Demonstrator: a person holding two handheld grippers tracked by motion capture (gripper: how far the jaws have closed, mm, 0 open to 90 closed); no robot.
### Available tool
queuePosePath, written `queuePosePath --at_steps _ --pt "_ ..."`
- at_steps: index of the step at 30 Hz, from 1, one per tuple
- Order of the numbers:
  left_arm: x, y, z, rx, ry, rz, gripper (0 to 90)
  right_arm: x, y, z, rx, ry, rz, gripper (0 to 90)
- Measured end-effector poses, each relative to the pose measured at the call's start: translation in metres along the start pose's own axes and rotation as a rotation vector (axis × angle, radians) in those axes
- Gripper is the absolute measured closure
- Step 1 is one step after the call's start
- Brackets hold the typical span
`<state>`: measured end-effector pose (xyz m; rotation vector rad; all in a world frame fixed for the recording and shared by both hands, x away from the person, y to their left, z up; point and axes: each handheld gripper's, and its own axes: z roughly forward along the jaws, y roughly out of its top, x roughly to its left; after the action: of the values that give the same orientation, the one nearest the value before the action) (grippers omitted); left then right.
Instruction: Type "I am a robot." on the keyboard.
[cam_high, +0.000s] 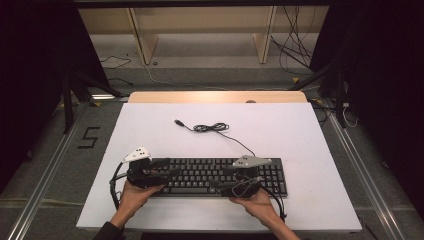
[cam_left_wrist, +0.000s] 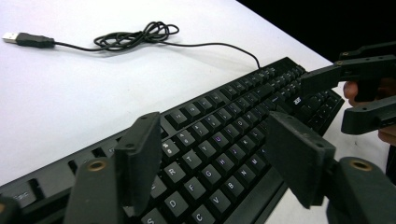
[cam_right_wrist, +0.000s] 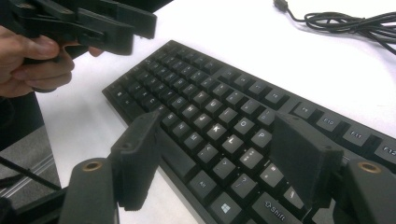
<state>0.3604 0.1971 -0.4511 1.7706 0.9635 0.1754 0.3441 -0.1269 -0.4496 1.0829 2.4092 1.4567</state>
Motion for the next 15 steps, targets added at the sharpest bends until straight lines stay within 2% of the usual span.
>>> queuePosePath --at_steps 7,15 --pt "0.0 -0.007 -0.012 -0.015 0.0 -0.006 28.7 0.0 0.0 0.0 0.0 0.002 0.0 34.0" --pt "0.0 -0.012 -0.022 -0.031 0.009 -0.009 26.5 0.002 0.001 0.001 0.004 0.003 -0.004 36.7"
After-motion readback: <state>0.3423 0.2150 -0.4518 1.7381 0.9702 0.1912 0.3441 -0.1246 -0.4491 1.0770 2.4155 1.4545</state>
